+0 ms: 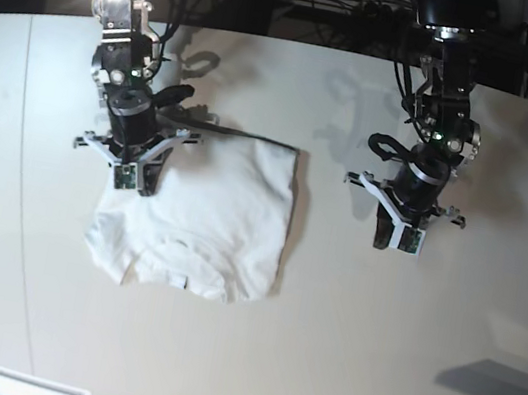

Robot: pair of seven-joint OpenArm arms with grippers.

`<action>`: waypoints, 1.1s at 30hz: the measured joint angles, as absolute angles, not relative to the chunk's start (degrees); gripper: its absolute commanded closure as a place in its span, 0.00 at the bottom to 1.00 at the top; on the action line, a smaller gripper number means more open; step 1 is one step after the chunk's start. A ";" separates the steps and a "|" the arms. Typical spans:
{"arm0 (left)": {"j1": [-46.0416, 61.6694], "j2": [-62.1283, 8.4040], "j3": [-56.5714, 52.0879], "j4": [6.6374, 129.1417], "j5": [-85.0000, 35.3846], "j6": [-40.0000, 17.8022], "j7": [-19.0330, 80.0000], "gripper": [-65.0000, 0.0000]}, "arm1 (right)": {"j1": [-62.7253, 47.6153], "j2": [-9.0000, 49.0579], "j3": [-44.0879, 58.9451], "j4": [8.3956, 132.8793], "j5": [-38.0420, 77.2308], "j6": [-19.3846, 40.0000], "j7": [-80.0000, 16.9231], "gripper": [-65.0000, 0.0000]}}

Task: Fold the T-shirt properly
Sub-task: 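Lift both grippers off the folded shirt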

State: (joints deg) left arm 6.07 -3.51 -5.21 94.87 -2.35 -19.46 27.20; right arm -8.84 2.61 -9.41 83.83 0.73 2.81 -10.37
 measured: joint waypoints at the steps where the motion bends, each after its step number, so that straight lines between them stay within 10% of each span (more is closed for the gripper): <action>1: 6.09 -3.49 -5.21 94.87 -2.35 -19.46 27.20 1.00 | -8.91 2.46 -9.41 83.83 0.71 2.96 -10.31 0.97; 33: 6.04 -3.44 -4.86 94.87 -2.35 -19.49 27.29 1.00 | -9.65 2.35 -9.02 86.72 0.71 3.25 -13.30 0.97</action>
